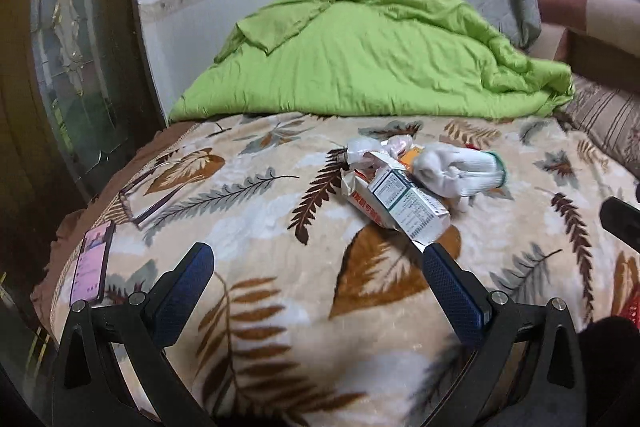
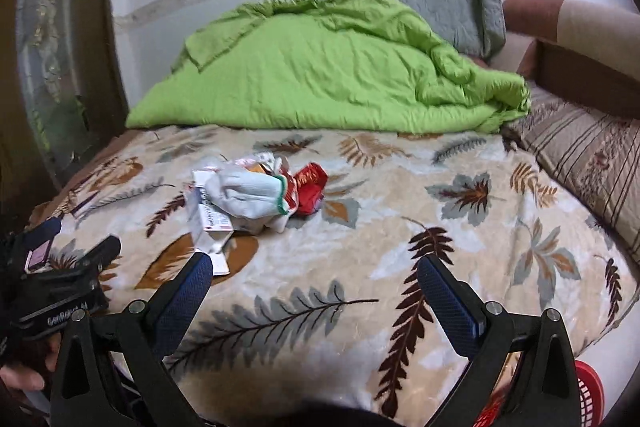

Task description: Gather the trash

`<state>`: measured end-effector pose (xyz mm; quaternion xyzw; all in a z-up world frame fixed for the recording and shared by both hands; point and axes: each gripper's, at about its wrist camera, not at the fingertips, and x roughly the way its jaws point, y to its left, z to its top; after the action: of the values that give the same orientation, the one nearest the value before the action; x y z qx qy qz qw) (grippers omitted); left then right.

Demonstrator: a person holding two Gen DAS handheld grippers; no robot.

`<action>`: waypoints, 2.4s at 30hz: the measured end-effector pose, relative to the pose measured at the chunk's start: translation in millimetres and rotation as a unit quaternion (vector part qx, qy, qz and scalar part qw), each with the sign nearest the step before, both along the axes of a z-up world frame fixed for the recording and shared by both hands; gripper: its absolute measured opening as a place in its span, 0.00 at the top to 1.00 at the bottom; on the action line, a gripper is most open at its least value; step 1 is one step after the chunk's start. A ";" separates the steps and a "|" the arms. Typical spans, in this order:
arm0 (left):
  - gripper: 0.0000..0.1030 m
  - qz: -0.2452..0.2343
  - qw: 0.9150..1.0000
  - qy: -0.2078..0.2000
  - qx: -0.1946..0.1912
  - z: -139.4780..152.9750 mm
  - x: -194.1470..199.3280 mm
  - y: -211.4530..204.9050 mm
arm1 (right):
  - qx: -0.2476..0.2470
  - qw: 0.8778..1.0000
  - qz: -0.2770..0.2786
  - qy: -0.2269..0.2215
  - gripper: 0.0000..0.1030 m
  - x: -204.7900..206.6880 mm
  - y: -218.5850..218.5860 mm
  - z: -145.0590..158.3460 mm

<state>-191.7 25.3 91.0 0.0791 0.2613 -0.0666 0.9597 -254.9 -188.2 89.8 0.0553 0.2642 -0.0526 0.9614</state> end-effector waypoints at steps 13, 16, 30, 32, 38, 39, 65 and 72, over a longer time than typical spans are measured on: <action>0.00 -0.006 1.000 -0.019 -0.020 -0.3 -6.0 1.9 | 0.009 1.000 -0.012 0.006 0.00 -5.8 0.4 -10.4; 0.00 -0.009 1.000 -0.017 -0.022 -2.0 -4.7 2.2 | 0.003 1.000 -0.013 0.011 0.00 -2.5 2.4 -11.1; 0.00 -0.008 1.000 -0.015 -0.023 -3.7 -2.1 1.5 | -0.011 1.000 -0.022 0.019 0.00 -0.4 5.0 -13.0; 0.00 -0.008 1.000 -0.014 -0.023 -4.3 -1.9 1.5 | -0.011 1.000 -0.022 0.019 0.00 -0.8 4.6 -12.9; 0.00 -0.009 1.000 -0.013 -0.022 -7.3 -2.2 2.9 | -0.010 0.999 -0.024 0.022 0.00 -0.6 4.7 -13.2; 0.00 -0.009 1.000 -0.013 -0.022 -8.0 -2.4 3.2 | -0.010 0.999 -0.025 0.023 0.00 -0.9 4.7 -13.3; 0.00 -0.029 0.995 0.054 -0.085 -13.9 27.0 7.8 | 0.147 0.985 0.066 0.055 0.14 53.8 -25.5 -13.7; 0.00 -0.025 0.994 0.054 -0.087 -11.6 28.2 9.6 | 0.179 0.979 0.076 0.063 0.14 107.0 -17.4 -16.3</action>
<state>-163.5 34.9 79.4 -0.0022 0.3042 -0.1178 0.9453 -147.8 -205.6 73.5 0.2025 0.3327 0.0652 0.9187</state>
